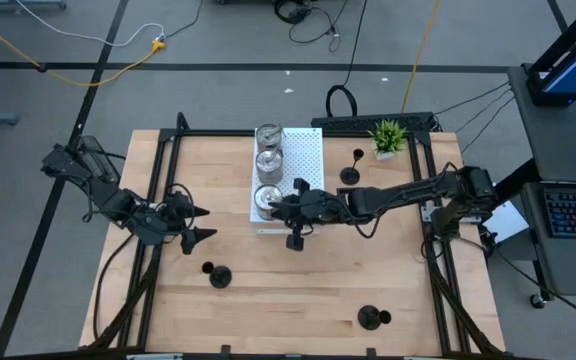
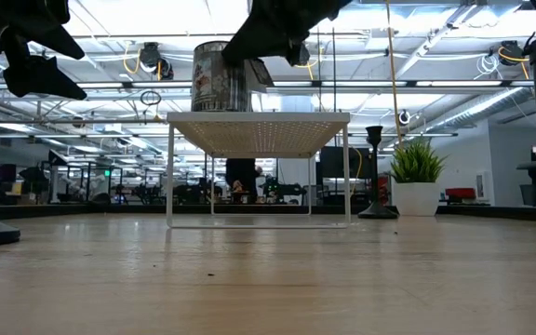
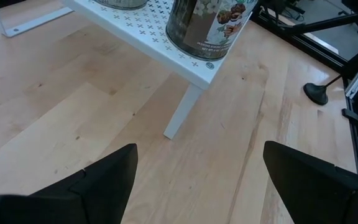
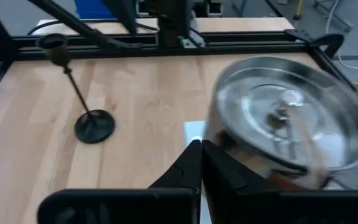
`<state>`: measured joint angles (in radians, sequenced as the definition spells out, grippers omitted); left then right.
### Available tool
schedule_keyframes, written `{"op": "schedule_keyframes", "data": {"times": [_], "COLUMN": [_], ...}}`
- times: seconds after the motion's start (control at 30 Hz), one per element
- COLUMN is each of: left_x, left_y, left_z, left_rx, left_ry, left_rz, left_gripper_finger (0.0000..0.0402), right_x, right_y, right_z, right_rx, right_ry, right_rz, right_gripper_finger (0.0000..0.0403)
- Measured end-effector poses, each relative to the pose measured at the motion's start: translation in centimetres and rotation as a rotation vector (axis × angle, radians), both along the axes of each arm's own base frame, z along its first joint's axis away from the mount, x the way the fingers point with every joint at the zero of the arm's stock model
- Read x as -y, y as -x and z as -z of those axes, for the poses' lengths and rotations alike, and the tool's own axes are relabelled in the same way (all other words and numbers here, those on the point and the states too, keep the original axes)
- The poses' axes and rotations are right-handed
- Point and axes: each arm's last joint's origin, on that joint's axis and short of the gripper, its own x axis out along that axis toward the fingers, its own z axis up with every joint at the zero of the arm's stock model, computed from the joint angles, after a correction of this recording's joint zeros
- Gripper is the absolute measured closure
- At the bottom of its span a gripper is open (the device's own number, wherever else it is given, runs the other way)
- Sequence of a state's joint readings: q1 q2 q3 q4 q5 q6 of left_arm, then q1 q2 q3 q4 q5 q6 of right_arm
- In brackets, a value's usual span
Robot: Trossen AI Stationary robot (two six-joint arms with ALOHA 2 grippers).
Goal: Pick & Place candle stick holders
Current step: Put the silver scented candle on the shelf aligned with the other silver scented candles, then put the top black candle holder on the shelf
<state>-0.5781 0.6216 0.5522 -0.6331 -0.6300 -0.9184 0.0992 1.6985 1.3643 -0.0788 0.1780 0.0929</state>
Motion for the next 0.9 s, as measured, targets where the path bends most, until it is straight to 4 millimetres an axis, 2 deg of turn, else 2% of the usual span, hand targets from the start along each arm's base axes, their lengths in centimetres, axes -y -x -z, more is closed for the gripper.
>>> {"op": "schedule_keyframes", "data": {"times": [0.47, 0.63, 0.77, 0.9], "left_x": [0.0, 0.0, 0.0, 0.0], "left_y": [0.0, 0.0, 0.0, 0.0], "left_z": [0.0, 0.0, 0.0, 0.0], "left_rx": [0.002, 0.002, 0.002, 0.003], "left_ry": [-0.002, -0.001, -0.001, -0.001], "left_rz": [-0.003, -0.003, -0.003, -0.003], "left_gripper_finger": [0.0050, 0.0050, 0.0050, 0.0050], "right_x": [1.5, 0.9, -0.7, -1.6], "right_y": [-0.1, -0.1, 1.5, 4.6], "right_z": [0.0, 0.0, -1.9, -4.1], "right_rx": [-0.001, -0.003, 0.007, -0.051], "right_ry": [0.008, -0.048, -0.065, -0.037], "right_rz": [0.031, -0.049, -0.104, -0.071], "right_gripper_finger": [0.0402, 0.0402, 0.0402, 0.0403]}}
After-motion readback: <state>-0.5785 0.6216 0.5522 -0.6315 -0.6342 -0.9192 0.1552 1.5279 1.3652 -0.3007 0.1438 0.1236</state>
